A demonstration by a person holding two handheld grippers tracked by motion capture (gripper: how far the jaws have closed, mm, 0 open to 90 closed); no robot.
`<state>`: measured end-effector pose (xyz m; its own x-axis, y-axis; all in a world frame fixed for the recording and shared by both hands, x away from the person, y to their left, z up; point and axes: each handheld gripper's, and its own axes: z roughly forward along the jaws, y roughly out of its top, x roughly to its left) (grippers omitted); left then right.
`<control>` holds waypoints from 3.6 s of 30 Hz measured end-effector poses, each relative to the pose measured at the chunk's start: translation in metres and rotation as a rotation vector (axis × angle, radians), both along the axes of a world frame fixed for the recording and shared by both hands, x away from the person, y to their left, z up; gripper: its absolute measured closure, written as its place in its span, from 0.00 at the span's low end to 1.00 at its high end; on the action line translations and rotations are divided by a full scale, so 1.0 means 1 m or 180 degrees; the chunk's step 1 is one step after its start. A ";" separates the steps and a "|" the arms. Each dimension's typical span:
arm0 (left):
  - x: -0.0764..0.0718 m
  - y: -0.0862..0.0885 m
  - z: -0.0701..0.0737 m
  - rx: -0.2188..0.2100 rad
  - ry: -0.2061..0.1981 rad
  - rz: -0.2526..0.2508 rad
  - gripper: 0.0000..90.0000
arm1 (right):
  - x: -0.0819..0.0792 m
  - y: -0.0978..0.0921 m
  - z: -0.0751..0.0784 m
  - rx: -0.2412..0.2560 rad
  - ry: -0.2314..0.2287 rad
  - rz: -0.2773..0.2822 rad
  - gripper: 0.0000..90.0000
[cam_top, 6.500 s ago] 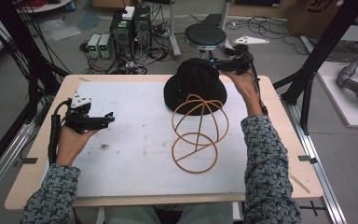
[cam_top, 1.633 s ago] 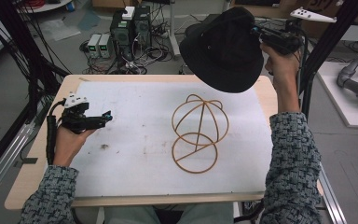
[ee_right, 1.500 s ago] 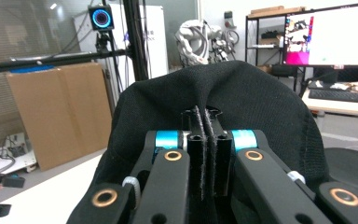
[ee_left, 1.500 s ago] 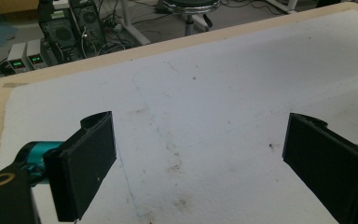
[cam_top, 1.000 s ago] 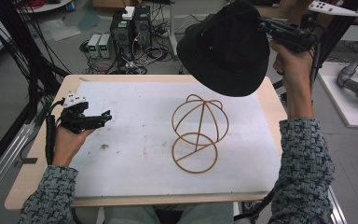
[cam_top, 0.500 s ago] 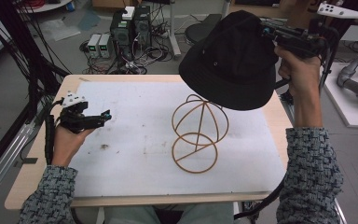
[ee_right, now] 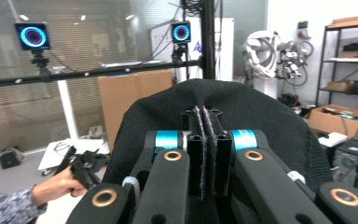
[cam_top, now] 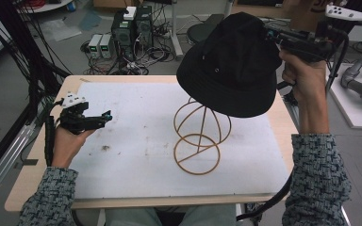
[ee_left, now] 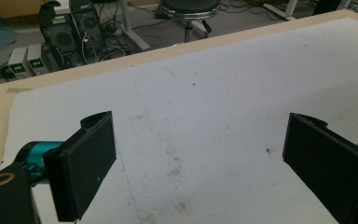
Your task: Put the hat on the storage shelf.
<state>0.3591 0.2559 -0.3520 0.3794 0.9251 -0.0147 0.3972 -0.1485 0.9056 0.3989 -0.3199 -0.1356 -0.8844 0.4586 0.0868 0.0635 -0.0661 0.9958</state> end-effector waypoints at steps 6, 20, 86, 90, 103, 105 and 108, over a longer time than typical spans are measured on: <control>0.000 -0.001 0.000 0.0000 -0.0001 0.0006 0.11 | -0.012 0.009 -0.003 -0.0063 0.0004 0.0168 0.99; 0.000 -0.001 0.000 0.0041 0.0015 -0.0006 0.11 | -0.014 0.022 -0.047 -0.0002 0.0253 0.0585 0.99; -0.001 0.001 0.001 0.0041 0.0003 0.0007 0.11 | -0.028 0.055 -0.118 -0.0531 0.0477 0.0840 0.92; -0.001 0.000 0.001 0.0036 0.0005 0.0002 0.11 | -0.027 0.056 -0.119 -0.0600 0.0472 0.0818 0.90; -0.001 0.001 0.001 0.0029 0.0003 0.0009 0.11 | -0.027 0.052 -0.117 -0.0560 0.0387 0.0600 0.79; -0.001 0.001 0.001 0.0019 -0.0001 0.0006 0.11 | -0.027 0.051 -0.117 -0.0539 0.0395 0.0548 0.77; 0.000 0.001 0.001 0.0016 -0.0002 0.0009 0.11 | -0.027 0.047 -0.116 -0.0533 0.0360 0.0413 0.75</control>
<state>0.3586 0.2566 -0.3513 0.3767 0.9263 -0.0096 0.3970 -0.1521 0.9052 0.3724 -0.2726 -0.2520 -0.9258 0.3582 0.1211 0.1725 0.1152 0.9782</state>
